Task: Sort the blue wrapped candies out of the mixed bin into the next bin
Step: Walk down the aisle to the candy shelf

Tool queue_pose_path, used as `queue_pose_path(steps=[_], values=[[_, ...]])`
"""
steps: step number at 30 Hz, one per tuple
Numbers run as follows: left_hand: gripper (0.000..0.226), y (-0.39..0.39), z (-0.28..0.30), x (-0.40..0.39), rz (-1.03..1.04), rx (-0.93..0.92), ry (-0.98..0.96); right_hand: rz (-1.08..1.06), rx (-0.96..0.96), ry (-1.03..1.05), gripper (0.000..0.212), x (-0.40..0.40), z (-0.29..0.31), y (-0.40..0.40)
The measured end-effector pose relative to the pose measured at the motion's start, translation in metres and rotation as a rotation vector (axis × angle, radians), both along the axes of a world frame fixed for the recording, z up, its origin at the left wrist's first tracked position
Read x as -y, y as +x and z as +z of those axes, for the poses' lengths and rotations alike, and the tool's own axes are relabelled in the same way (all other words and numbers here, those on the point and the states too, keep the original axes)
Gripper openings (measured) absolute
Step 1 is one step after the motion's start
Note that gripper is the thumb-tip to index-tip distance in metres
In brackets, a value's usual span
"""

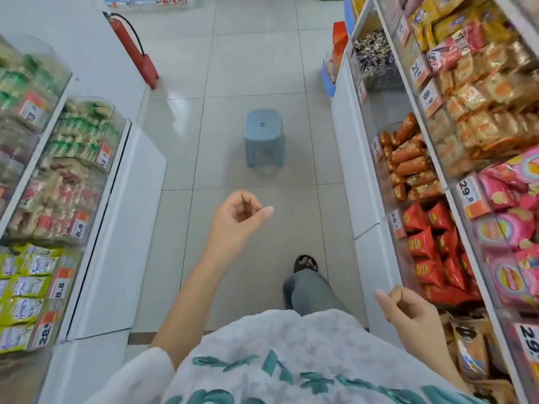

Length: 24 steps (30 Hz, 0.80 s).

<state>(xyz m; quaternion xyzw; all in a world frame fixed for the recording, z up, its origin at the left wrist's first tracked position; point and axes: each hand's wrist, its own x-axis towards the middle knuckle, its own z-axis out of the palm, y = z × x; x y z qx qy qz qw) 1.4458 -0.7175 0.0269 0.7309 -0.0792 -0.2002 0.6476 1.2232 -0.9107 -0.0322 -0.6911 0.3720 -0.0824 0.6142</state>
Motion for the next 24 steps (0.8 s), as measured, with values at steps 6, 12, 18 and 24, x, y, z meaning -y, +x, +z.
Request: queue_pose_path(steps=[6, 12, 18, 24], values=[[0.024, 0.142, 0.01, 0.086, 0.063, 0.067, -0.07, 0.029, -0.039, 0.063, 0.043, 0.075, -0.013, 0.112], [0.025, 0.231, -0.004, 0.122, 0.069, -0.092, -0.008, 0.199, 0.011, -0.025, 0.037, 0.154, 0.015, 0.296], [0.025, 0.295, -0.023, 0.119, 0.173, -0.268, 0.072, 0.27, 0.07, -0.103, 0.043, 0.201, 0.034, 0.477], [0.027, 0.436, -0.036, 0.14, 0.13, -0.285, 0.121, 0.168, 0.113, -0.069, 0.044, 0.221, 0.024, 0.617]])
